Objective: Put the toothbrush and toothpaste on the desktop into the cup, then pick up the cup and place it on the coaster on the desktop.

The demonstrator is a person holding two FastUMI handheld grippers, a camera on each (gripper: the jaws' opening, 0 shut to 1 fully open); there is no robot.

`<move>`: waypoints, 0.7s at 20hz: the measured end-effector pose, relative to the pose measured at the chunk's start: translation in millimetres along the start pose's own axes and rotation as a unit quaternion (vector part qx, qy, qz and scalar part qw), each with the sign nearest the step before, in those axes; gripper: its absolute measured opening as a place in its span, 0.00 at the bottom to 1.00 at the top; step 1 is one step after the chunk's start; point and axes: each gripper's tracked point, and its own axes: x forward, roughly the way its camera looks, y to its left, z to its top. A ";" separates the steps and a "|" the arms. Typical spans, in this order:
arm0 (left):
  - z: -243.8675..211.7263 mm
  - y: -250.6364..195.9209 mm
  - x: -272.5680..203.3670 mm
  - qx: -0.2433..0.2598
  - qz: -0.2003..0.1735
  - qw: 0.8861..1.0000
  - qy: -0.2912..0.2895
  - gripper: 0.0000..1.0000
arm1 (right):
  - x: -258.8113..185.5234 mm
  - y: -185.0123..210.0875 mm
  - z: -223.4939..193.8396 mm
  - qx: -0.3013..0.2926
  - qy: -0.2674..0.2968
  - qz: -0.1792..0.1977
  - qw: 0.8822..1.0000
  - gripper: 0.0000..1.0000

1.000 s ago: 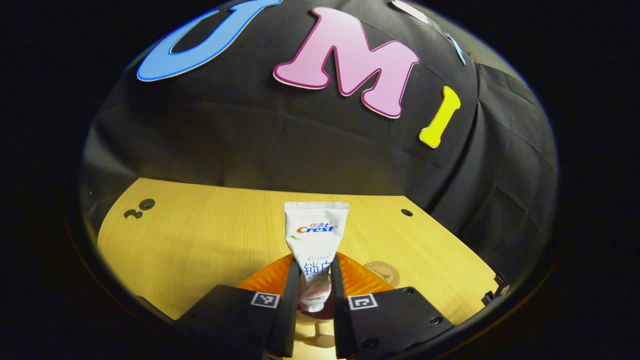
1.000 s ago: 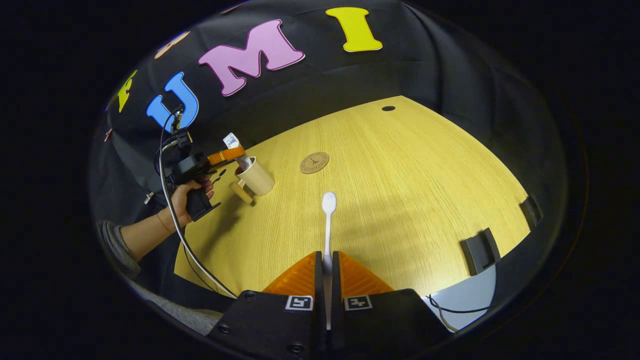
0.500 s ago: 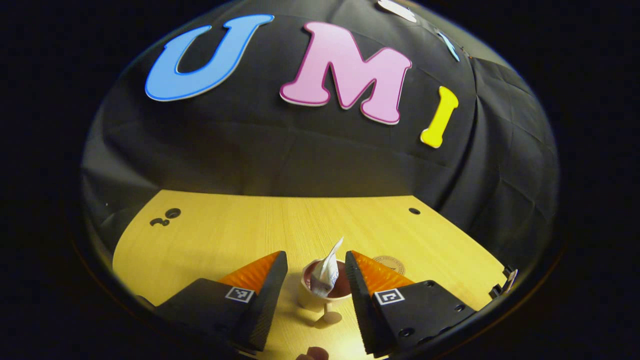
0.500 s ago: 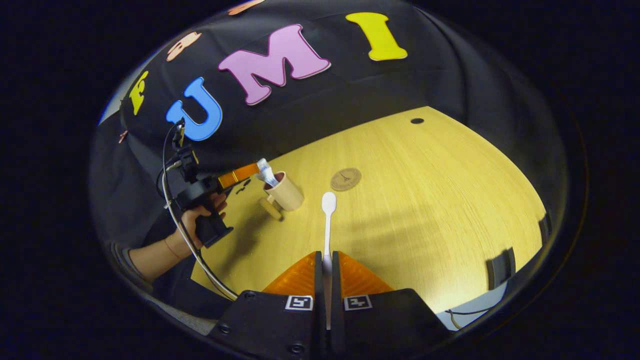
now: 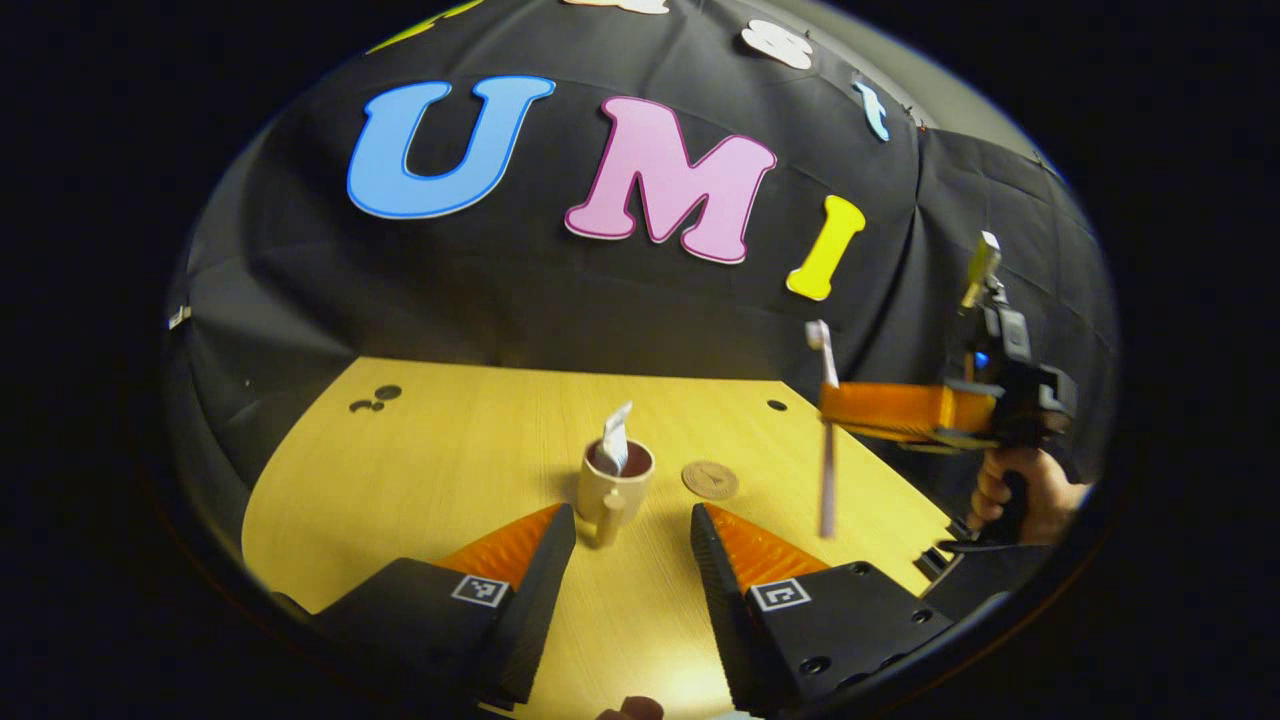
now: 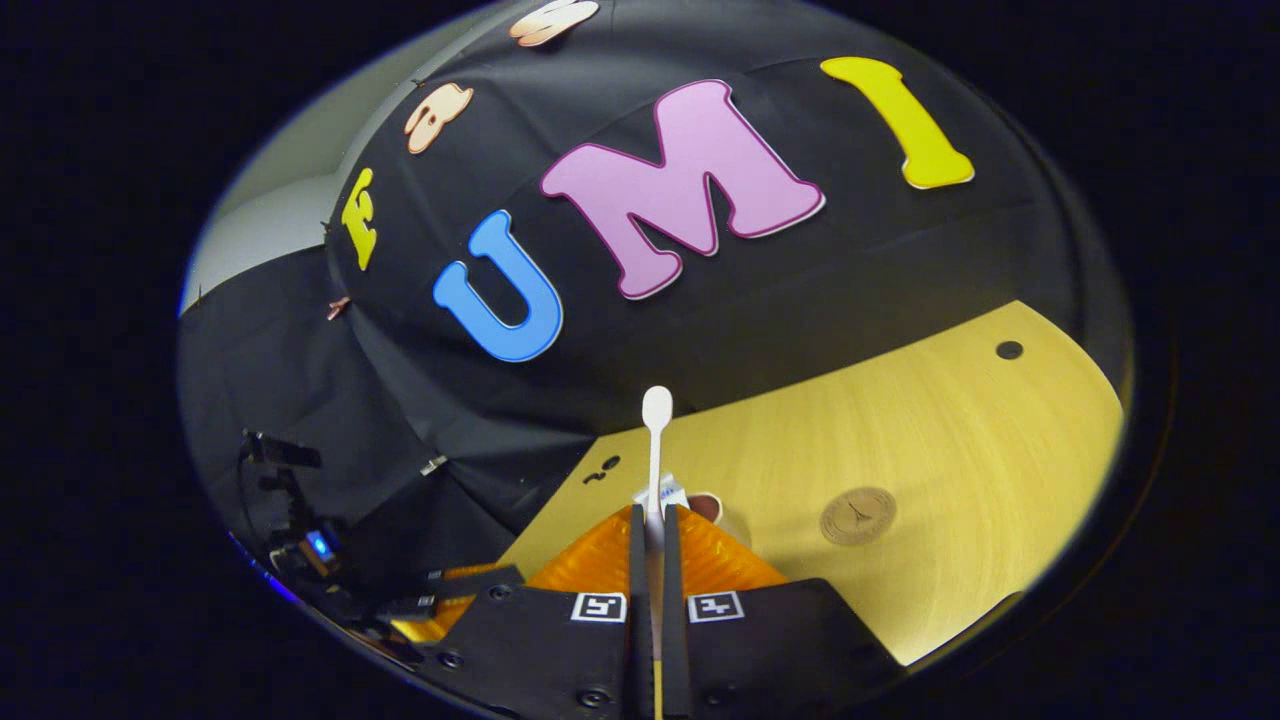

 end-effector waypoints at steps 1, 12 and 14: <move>-7.9 -2.1 -9.5 -0.006 0.002 1.000 0.009 0.73 | 16.3 2.1 5.3 -0.004 -0.011 0.010 1.000 0.08; -53.4 25.2 -69.6 -0.050 0.062 0.995 0.053 0.73 | 149.6 -45.8 1.3 0.008 -0.043 0.011 0.999 0.07; -63.0 32.4 -74.1 -0.061 0.075 0.993 0.061 0.73 | 165.6 -54.4 -12.3 0.007 -0.035 0.009 0.999 0.07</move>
